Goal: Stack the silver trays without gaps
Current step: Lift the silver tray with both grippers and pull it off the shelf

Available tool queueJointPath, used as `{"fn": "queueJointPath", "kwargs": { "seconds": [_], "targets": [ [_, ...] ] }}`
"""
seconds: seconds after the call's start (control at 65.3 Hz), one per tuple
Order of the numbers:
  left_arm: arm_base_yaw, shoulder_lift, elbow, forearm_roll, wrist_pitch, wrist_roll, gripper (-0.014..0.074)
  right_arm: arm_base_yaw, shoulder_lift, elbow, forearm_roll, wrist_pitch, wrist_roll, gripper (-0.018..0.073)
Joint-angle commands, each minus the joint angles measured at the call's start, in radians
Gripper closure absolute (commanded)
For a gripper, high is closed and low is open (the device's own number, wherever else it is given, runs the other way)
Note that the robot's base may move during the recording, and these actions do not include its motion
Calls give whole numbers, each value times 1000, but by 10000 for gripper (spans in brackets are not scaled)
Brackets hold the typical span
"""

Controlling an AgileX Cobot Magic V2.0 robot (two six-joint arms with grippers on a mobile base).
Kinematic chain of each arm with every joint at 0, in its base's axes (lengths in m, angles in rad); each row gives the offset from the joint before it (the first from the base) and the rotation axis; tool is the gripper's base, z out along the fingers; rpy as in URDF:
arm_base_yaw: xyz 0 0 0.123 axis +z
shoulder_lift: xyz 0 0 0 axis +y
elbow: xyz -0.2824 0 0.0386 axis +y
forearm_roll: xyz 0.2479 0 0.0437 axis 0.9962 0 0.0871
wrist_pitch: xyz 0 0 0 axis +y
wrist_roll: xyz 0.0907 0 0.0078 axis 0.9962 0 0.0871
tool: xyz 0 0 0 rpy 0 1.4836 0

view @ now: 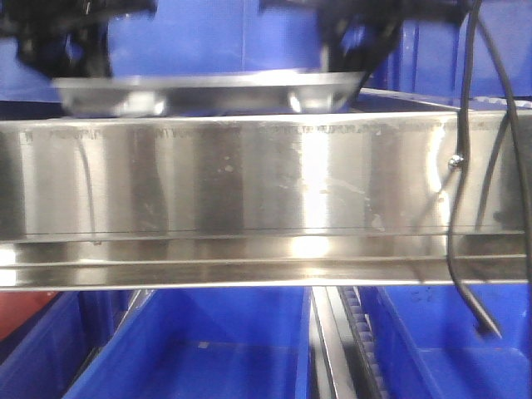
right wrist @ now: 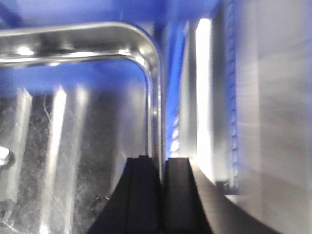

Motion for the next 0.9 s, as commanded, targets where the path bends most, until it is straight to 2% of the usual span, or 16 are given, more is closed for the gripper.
{"fn": "queueJointPath", "kwargs": {
  "seconds": [0.0,0.077,0.214,0.337,0.536,0.705,0.889],
  "targets": [
    [-44,-54,-17,-16,-6,-36,613,6,-65,-18,-38,-12,-10,643],
    [-73,-80,-17,13,-6,-78,613,16,-98,-18,-68,-9,-10,643],
    [-142,-130,-17,130,4,-188,613,36,-151,-12,-126,12,28,643],
    [-190,-177,-17,165,4,-230,613,46,-218,23,-152,16,51,643],
    [-228,-236,-17,189,4,-258,613,46,-345,122,-158,-16,62,643],
    [-273,-243,-72,215,13,-260,613,110,-416,129,-246,-22,105,634],
    [-297,-243,-141,274,60,-276,613,126,-428,129,-250,-14,114,634]
  ]
}}
